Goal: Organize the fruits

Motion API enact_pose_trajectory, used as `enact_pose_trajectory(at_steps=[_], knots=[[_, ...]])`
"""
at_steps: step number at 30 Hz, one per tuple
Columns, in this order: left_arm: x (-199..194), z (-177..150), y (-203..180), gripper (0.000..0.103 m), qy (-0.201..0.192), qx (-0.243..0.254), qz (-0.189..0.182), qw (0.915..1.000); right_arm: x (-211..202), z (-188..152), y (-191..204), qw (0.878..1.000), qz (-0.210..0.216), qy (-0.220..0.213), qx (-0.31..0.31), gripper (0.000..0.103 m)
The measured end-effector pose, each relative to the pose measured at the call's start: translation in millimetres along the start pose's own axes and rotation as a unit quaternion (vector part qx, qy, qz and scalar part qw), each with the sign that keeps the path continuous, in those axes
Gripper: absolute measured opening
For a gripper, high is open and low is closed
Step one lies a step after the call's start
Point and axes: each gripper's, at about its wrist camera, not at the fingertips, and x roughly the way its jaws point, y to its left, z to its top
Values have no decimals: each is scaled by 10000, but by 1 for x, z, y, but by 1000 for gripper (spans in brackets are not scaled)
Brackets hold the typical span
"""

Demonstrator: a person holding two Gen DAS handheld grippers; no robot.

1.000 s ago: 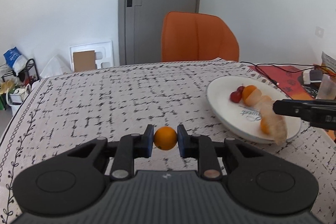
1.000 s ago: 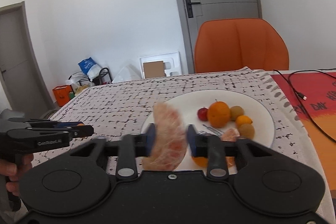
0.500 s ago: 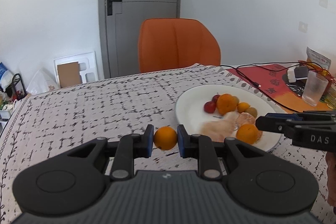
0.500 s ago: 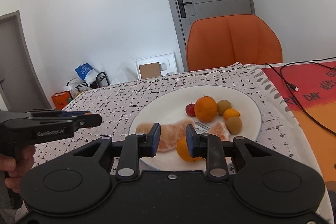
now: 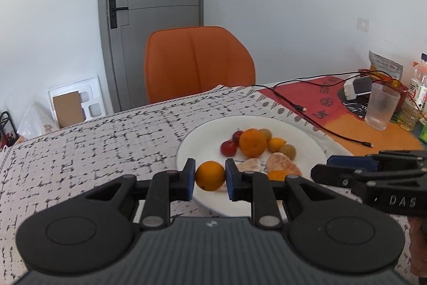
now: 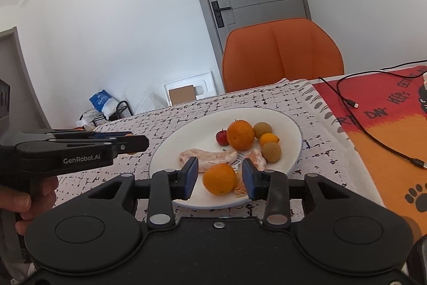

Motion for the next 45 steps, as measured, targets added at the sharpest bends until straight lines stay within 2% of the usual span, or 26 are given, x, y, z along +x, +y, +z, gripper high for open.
enact_pose_trajectory(at_steps=[5, 14, 21, 24, 28, 34, 37, 45], knots=[[-4, 9, -12, 27, 7, 180, 125, 9998, -7, -1, -3, 9999, 41, -87, 70, 45], [-19, 5, -1, 34, 102, 28, 295, 9995, -11, -1, 3, 9999, 116, -94, 3, 54], [-38, -1, 11, 57, 78, -102, 509, 9986, -16, -2, 13, 9999, 119, -79, -66, 60], [-46, -5, 16, 64, 38, -121, 631, 9979, -18, -3, 18, 9999, 81, -84, -84, 67], [-59, -9, 23, 81, -33, -178, 826, 9964, -21, -4, 23, 9998, 83, -96, -126, 77], [-80, -14, 32, 96, -160, -285, 1034, 9941, -25, -3, 36, 9996, 78, -120, -238, 96], [-89, -17, 37, 98, -212, -368, 1159, 9924, -28, -3, 42, 9994, 95, -128, -295, 103], [-111, -27, 52, 100, -188, -563, 1312, 9896, -32, -4, 54, 9997, 51, -42, -248, 103]])
